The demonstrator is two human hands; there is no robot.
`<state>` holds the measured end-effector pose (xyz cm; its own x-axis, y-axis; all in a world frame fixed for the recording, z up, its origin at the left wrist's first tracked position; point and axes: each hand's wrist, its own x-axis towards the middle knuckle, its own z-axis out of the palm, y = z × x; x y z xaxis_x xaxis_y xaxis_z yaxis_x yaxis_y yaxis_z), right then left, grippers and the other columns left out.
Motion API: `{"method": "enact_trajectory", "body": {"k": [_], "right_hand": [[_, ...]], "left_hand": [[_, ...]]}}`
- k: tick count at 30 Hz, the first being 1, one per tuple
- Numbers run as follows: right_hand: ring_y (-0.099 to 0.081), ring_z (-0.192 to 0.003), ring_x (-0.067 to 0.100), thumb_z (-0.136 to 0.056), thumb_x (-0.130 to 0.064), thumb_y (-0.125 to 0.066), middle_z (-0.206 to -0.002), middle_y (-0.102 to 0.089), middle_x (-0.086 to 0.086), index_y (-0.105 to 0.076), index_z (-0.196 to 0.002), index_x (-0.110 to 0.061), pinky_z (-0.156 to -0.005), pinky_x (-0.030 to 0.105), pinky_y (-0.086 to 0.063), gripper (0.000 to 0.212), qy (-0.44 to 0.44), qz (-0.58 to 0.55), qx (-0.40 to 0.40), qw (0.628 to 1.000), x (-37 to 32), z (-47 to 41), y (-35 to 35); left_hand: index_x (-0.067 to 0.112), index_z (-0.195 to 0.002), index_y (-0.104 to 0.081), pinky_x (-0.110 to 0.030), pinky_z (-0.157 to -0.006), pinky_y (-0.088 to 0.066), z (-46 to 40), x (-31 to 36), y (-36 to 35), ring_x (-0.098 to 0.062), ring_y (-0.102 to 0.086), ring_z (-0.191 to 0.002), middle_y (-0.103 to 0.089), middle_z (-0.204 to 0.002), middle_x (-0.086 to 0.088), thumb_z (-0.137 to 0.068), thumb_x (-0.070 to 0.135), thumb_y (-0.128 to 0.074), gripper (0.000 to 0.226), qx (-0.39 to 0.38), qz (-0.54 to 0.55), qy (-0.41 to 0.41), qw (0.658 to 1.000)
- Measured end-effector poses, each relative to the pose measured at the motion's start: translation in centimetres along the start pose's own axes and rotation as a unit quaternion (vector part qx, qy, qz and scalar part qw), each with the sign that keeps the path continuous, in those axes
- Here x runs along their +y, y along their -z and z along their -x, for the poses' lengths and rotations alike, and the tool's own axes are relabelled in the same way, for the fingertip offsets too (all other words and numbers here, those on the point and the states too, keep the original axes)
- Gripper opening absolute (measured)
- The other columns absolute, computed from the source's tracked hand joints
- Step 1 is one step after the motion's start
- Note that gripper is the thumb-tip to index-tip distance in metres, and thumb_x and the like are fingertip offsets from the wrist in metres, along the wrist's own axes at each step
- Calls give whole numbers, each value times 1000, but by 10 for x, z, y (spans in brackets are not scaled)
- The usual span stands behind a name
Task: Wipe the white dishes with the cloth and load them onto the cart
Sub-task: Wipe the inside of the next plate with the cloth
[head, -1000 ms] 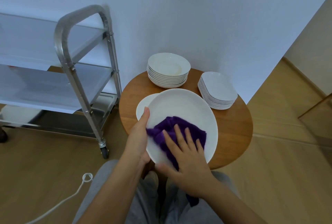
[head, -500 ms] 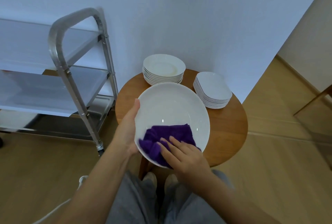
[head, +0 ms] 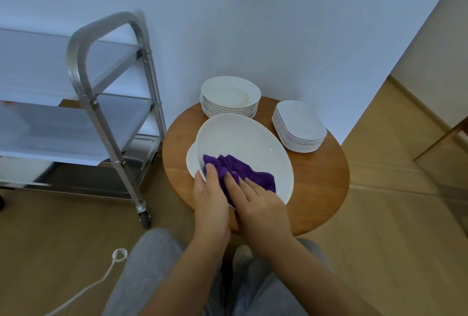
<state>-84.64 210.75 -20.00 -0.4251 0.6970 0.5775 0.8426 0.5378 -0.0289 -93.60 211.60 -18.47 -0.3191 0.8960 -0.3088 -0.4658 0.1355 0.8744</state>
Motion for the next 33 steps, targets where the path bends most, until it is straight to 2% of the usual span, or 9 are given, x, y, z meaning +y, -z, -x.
{"method": "enact_trajectory", "body": {"k": [4,10,14,17,20,23,26,30,33], "right_hand": [[-68,-96,27,-74,-26,-79,-112,-69,7,-62,-122,-11,-69,34,-57,53,94,40,24,994,25,19,1],[-69,-96,23,-70,-24,-79,-109,-70,5,-66,-116,-12,-76,33,-55,50,182,71,6,981,73,26,12],[-71,-81,19,-62,-21,-87,-91,-74,2,-72,-106,-10,-66,28,-57,48,151,2,3,989,66,20,25],[-67,-78,8,-69,-21,-80,-90,-72,-5,-65,-113,-23,-63,15,-50,47,10,-166,-26,986,50,11,37],[-61,-93,-2,-65,-16,-81,-99,-66,-20,-54,-105,-49,-63,11,-50,59,-248,-464,-74,847,45,-4,51],[-66,-95,11,-50,-5,-86,-99,-70,-10,-57,-110,-31,-67,25,-55,71,-347,-654,-55,670,52,-10,48],[-67,-95,28,-51,2,-77,-106,-70,9,-59,-114,-16,-69,39,-57,68,-396,-728,-39,559,53,-7,41],[-69,-92,28,-56,-5,-85,-106,-70,12,-58,-119,-12,-66,36,-57,68,-463,-722,-77,508,63,-2,38],[-69,-88,32,-62,-27,-78,-102,-71,13,-59,-116,-14,-63,40,-57,58,-574,-671,-26,469,75,-3,36]], "left_hand": [[33,-90,-53,-43,-82,-55,-17,24,23,-23,-65,-91,-66,-97,-3,-94,48,-41,20,-10,-11,32,999],[29,-98,-55,-29,-54,-55,-52,63,45,-15,-71,-68,-73,-74,6,-93,44,-45,18,-152,-194,42,968],[27,-117,-62,-36,-68,-58,-71,73,51,-24,-69,-95,-72,-105,-4,-84,58,-47,48,-248,-152,117,949],[28,-126,-58,-54,-99,-43,-79,63,48,-30,-54,-120,-59,-130,-7,-64,80,-41,82,-278,-82,157,944],[27,-137,-43,-60,-109,-25,-70,40,40,-33,-40,-131,-44,-143,-11,-58,79,-50,94,-249,-51,152,955],[17,-137,-43,-56,-102,-38,-60,19,36,-35,-49,-124,-52,-135,-16,-47,54,-86,106,-263,42,121,956],[11,-129,-52,-49,-94,-48,-61,19,39,-35,-56,-116,-60,-125,-17,-31,34,-94,109,-237,65,118,962],[13,-113,-62,-39,-69,-57,-64,27,39,-29,-67,-97,-70,-109,-11,-54,14,-85,64,-196,20,82,977],[13,-111,-60,-35,-62,-57,-66,43,35,-26,-69,-89,-72,-100,-6,-46,20,-82,69,-139,-17,25,990]]}}
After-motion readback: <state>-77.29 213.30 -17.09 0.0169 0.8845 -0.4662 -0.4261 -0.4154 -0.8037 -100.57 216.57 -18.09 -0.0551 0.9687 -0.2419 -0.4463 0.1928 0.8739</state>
